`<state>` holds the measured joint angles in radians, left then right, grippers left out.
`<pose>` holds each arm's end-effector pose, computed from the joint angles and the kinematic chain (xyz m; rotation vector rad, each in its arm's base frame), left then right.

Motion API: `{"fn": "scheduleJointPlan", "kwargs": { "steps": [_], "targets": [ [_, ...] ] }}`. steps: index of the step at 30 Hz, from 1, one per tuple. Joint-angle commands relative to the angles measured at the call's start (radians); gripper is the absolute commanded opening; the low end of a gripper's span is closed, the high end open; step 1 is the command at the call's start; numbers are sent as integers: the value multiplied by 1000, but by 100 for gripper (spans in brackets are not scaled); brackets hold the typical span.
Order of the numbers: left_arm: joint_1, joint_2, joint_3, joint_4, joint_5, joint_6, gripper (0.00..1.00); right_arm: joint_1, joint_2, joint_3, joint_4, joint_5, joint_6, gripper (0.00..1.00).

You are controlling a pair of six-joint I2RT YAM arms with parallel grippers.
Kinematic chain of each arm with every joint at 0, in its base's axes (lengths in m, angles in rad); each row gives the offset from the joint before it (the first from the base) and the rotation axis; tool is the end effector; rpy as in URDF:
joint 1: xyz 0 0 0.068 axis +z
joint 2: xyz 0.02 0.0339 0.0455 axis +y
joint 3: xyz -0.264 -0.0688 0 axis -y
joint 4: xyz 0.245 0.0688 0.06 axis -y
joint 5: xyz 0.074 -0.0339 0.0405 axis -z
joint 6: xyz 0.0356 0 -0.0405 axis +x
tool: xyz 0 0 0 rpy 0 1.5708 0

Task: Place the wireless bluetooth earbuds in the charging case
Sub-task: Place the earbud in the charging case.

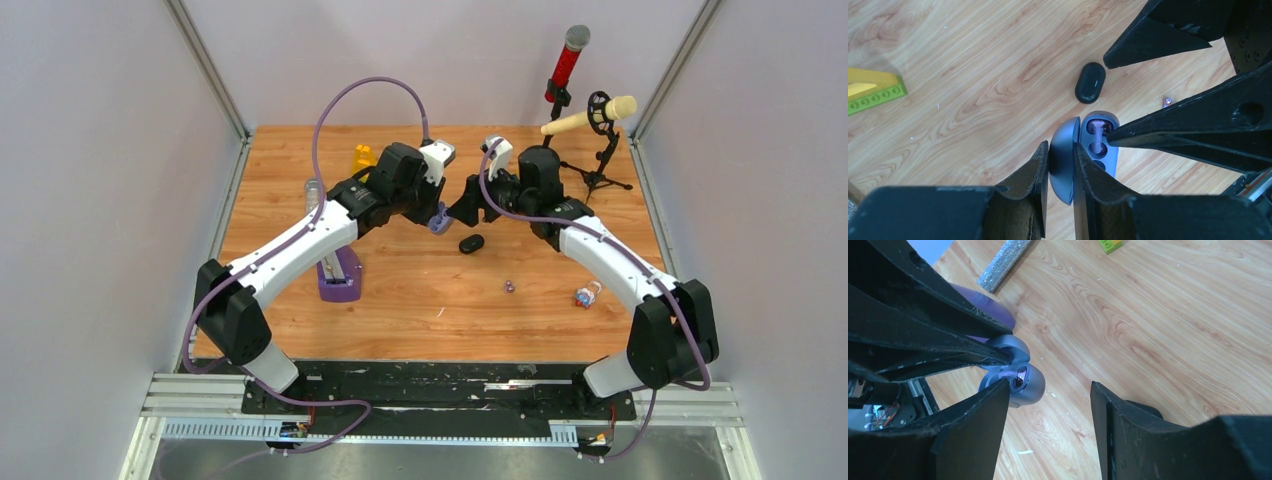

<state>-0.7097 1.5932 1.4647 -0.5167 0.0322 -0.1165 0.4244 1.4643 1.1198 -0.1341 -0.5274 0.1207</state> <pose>0.2755 -0.2381 0.3396 0.6779 2.1561 -0.4860 0.2986 0.1546 0.3015 -0.6473 1.9901 0.8748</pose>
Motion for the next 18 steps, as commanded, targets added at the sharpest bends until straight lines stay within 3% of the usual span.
{"fn": "scheduleJointPlan", "kwargs": {
  "steps": [1,11,13,18],
  "targets": [
    [0,-52,3,17,-12,21,19,-18,-36,25,-8,-94,10,61],
    [-2,-64,1,18,-27,32,19,-34,-62,32,-35,-81,-38,61],
    [-2,-69,-6,22,-56,41,19,-56,-79,30,-78,-54,-106,62],
    [-2,-85,-58,60,-128,90,19,-112,-185,-80,-205,72,-459,66]
  ]
}}
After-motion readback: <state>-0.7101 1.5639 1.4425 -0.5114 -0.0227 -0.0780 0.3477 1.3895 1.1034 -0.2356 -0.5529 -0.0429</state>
